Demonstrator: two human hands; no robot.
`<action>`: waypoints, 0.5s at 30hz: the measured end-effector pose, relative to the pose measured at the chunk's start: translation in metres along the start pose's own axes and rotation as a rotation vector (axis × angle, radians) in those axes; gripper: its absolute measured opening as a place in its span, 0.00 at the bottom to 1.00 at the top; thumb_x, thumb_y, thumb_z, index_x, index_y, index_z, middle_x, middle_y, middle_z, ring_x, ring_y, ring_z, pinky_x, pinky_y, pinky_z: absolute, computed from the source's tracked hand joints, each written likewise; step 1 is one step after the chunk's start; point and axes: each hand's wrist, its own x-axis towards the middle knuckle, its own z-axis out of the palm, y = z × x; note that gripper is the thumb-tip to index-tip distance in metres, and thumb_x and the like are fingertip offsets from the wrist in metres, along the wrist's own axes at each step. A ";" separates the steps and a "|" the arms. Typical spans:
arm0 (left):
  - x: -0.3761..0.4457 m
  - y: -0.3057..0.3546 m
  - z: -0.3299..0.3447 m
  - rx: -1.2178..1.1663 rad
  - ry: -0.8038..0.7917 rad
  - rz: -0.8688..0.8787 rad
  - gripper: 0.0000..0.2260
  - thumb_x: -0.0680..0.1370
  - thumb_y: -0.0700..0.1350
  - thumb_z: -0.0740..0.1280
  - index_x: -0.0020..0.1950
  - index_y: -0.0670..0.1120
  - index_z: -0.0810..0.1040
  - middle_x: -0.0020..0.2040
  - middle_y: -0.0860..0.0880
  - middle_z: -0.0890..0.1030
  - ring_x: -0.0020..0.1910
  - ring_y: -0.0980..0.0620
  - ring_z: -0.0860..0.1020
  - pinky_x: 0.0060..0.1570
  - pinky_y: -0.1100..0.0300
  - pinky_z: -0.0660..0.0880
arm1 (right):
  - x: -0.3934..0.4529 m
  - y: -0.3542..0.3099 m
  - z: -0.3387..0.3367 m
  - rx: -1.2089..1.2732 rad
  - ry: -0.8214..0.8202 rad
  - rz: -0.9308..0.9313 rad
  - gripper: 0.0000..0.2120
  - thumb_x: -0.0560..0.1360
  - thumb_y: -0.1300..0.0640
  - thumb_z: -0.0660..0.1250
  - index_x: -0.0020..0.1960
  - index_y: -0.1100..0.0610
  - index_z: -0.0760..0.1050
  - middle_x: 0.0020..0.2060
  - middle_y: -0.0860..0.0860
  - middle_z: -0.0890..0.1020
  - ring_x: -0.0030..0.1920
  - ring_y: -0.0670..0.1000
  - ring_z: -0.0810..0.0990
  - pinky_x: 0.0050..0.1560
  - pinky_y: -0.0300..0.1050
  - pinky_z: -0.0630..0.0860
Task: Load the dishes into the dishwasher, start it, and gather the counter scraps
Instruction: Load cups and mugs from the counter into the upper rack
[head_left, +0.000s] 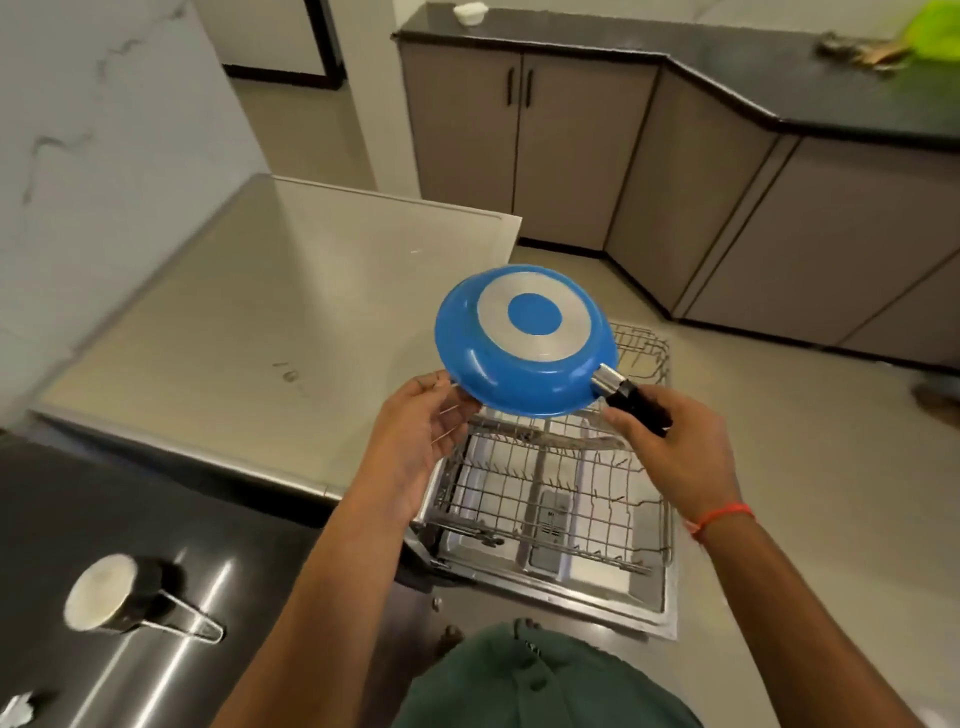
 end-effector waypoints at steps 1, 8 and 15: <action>0.006 -0.002 0.001 -0.001 0.013 -0.013 0.06 0.84 0.43 0.62 0.57 0.47 0.78 0.52 0.46 0.87 0.53 0.49 0.84 0.58 0.51 0.76 | 0.000 0.008 -0.004 -0.012 0.029 0.014 0.16 0.71 0.41 0.74 0.56 0.47 0.83 0.42 0.43 0.84 0.45 0.47 0.83 0.47 0.50 0.80; 0.026 -0.014 0.006 0.010 0.069 -0.060 0.09 0.83 0.46 0.63 0.62 0.48 0.78 0.56 0.48 0.86 0.55 0.50 0.84 0.52 0.55 0.77 | -0.007 0.061 -0.026 -0.082 0.106 0.166 0.16 0.69 0.42 0.77 0.54 0.45 0.82 0.43 0.42 0.84 0.47 0.48 0.83 0.50 0.51 0.80; 0.034 -0.006 0.016 0.017 0.191 -0.028 0.09 0.84 0.44 0.63 0.63 0.48 0.78 0.58 0.46 0.83 0.57 0.48 0.83 0.52 0.55 0.79 | 0.014 0.108 -0.009 -0.161 -0.048 0.220 0.14 0.69 0.45 0.78 0.53 0.47 0.82 0.43 0.47 0.84 0.47 0.52 0.82 0.46 0.48 0.78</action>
